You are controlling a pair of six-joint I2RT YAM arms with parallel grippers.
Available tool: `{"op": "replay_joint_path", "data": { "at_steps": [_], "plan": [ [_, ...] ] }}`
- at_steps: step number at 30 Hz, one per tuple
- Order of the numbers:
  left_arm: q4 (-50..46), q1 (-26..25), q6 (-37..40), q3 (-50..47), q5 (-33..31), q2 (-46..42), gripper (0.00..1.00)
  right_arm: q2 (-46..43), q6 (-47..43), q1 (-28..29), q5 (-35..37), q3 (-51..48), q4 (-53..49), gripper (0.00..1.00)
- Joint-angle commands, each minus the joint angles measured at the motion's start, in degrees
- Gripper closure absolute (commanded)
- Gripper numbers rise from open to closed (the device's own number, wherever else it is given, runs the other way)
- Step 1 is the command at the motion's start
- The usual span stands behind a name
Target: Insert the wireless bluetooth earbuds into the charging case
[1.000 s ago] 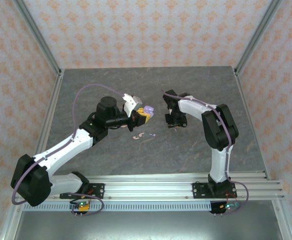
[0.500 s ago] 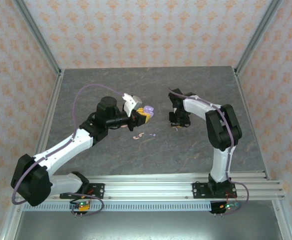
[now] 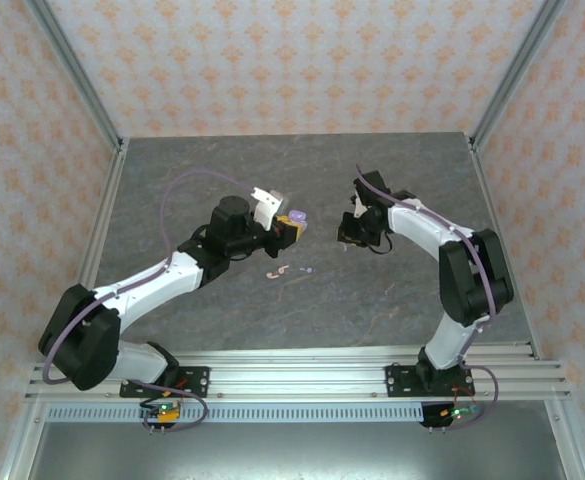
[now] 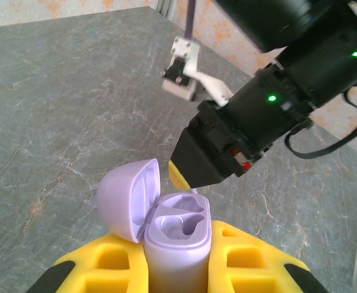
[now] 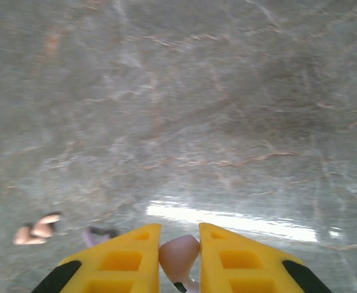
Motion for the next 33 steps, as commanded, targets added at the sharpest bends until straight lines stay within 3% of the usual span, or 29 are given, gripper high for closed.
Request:
{"op": "replay_joint_path", "data": {
  "at_steps": [1,14,33],
  "plan": [
    [5.45,-0.7,-2.3,-1.13,-3.38,1.22,0.88,-4.61,2.42,0.14,-5.4,-1.8,4.79,0.81],
    [14.0,-2.32,-2.2,-3.4,-2.47,4.15,0.88,-16.04,8.59,0.62,-13.76,-3.15,12.67,0.81],
    [24.97,-3.96,-0.66,-7.53,-4.31,1.64,0.88,-22.61,15.26,6.92,-8.14,-1.58,19.9,0.81]
  ]
}}
